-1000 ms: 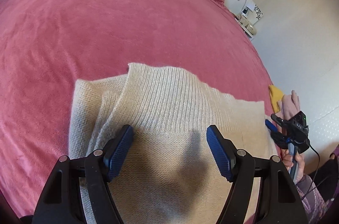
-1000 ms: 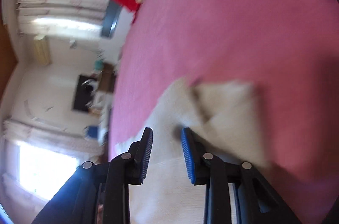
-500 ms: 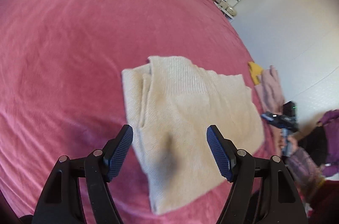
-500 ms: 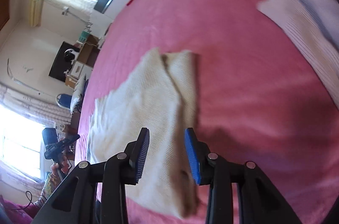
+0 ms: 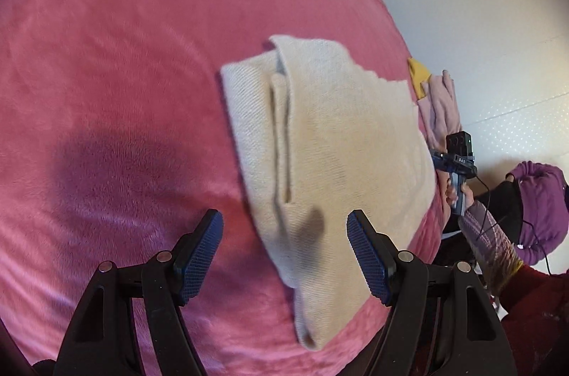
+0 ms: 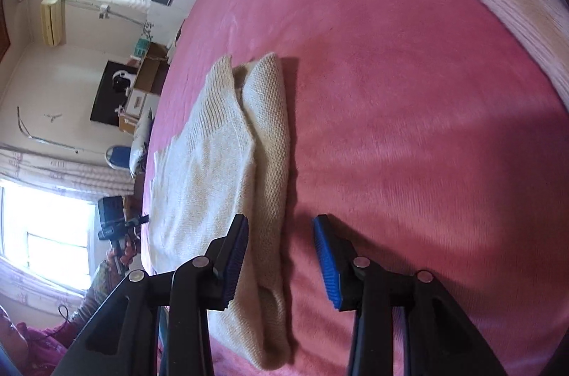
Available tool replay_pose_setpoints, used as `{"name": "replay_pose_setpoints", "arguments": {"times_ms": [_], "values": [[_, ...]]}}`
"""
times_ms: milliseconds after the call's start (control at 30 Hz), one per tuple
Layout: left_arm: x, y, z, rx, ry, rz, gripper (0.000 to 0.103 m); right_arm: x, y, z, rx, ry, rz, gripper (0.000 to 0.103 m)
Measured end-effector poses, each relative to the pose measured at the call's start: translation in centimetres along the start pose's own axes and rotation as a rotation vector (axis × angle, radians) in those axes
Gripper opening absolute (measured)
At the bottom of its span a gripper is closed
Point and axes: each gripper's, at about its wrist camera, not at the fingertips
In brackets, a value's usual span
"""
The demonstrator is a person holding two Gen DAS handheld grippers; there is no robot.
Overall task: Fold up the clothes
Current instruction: 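Open the right gripper and press the folded side flat, then grasp the folded sweater edge with the left gripper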
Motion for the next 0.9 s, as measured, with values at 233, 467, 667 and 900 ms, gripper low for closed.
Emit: {"name": "replay_pose_setpoints", "arguments": {"times_ms": [233,467,667,900], "values": [[-1.0,1.2,-0.1,0.085,0.035,-0.025,0.074,-1.4,1.9,-1.0,-0.028,-0.059,-0.059,0.039],[-2.3,2.7,0.9,0.116,0.075,-0.073,0.074,-1.9,3.7,-1.4,-0.088,-0.093,-0.103,0.041],[-2.4,3.3,1.4,0.107,0.111,-0.1,0.074,-2.4,4.8,-2.0,-0.102,-0.137,-0.143,0.042],[-1.8,2.8,0.2,0.136,0.096,-0.075,0.074,-2.0,3.1,-0.6,-0.104,-0.107,-0.165,0.043]]}}
Point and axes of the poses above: each gripper's, at about its wrist camera, not at the fingertips, and y roughly the way its jaws point, z to its right, x to its underside, and after that the axes turned 11 degrees about -z, right-handed
